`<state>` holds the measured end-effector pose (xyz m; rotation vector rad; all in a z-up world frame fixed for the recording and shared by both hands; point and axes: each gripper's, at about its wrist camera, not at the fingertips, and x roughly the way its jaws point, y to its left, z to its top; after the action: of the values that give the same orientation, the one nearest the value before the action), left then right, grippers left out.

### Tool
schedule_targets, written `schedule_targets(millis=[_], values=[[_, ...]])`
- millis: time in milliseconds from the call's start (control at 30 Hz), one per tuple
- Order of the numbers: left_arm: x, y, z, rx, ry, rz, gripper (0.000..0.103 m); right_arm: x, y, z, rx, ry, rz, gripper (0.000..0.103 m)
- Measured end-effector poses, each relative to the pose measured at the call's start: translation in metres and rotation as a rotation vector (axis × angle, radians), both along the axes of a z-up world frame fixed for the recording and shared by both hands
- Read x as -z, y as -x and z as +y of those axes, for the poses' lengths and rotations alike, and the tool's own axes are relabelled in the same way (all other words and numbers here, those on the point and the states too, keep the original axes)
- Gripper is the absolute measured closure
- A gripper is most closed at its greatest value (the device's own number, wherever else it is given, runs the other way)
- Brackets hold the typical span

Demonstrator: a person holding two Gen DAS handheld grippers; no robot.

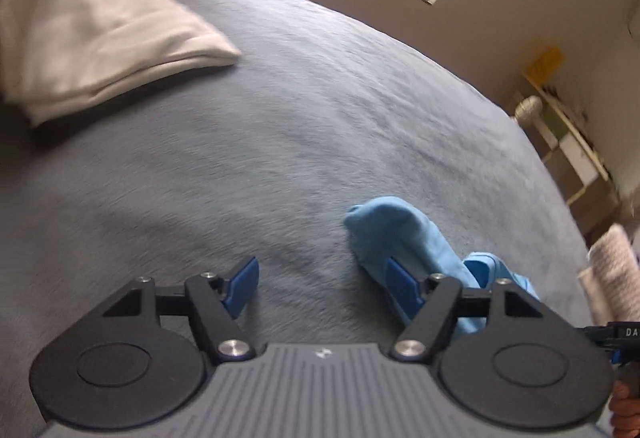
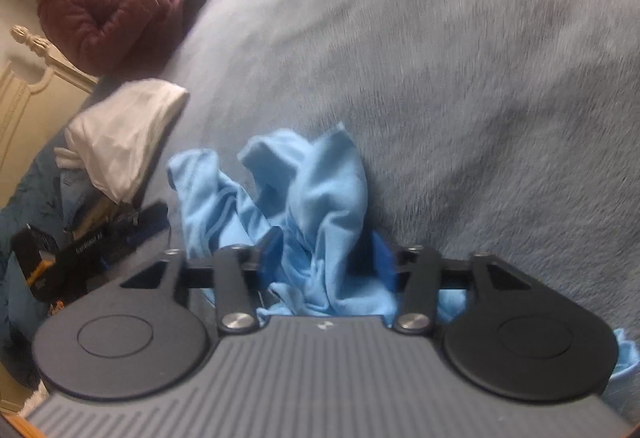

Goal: Fold clothes

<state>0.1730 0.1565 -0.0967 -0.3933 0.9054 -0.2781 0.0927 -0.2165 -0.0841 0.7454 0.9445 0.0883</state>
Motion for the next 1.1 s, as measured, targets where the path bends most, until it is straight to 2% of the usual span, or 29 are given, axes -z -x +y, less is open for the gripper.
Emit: schedule_targets(millis=[100,167,233,333,433,500,533,567,600,633,667,733,767,833,933,1100], values=[[0.0,0.01,0.011,-0.022,0.059,0.035,0.031,-0.007,-0.001,-0.008,0.016,-0.009,-0.035,0.043],[0.0,0.017,0.006,0.003,0.098,0.054,0.031,-0.01,-0.005,-0.012,0.026,-0.004,-0.041,0.035],[0.002,0.024,-0.006,0.052,0.119,0.067,0.031,-0.009,-0.013,-0.014,0.032,0.006,-0.033,0.031],[0.004,0.034,-0.035,0.143,0.129,0.083,0.028,-0.003,-0.027,-0.008,-0.014,0.015,-0.005,0.024],[0.007,0.034,-0.062,0.199,0.111,0.078,0.028,0.005,-0.039,0.01,-0.107,0.059,0.043,0.024],[0.008,0.033,-0.079,0.234,0.098,0.073,0.029,0.006,-0.042,0.029,-0.179,0.159,0.061,0.031],[0.009,0.031,-0.087,0.24,0.072,0.066,0.03,0.005,-0.042,0.037,-0.198,0.213,0.059,0.048],[0.011,0.028,-0.094,0.242,0.036,0.064,0.037,0.004,-0.042,0.044,-0.218,0.268,0.057,0.064],[0.011,0.025,-0.1,0.245,0.003,0.063,0.044,0.003,-0.042,0.051,-0.235,0.31,0.056,0.072],[0.011,0.022,-0.106,0.251,-0.025,0.059,0.057,0.002,-0.043,0.051,-0.242,0.294,0.055,0.086],[0.01,0.018,-0.111,0.258,-0.051,0.054,0.07,0.002,-0.044,0.052,-0.248,0.277,0.054,0.09],[0.009,0.009,-0.115,0.259,-0.052,0.052,0.087,-0.001,-0.049,0.05,-0.236,0.246,0.049,0.092],[0.009,0.004,-0.117,0.259,-0.05,0.051,0.09,-0.002,-0.051,0.049,-0.231,0.231,0.047,0.092],[0.003,-0.002,-0.116,0.252,-0.049,0.025,0.092,-0.009,-0.056,0.044,-0.205,0.199,0.021,0.092],[-0.013,-0.011,-0.116,0.227,-0.093,-0.069,0.092,-0.024,-0.066,0.033,-0.149,0.151,-0.043,0.093],[-0.047,-0.052,-0.104,0.134,-0.153,-0.198,0.093,-0.048,-0.105,0.008,-0.05,0.139,-0.162,0.093]])
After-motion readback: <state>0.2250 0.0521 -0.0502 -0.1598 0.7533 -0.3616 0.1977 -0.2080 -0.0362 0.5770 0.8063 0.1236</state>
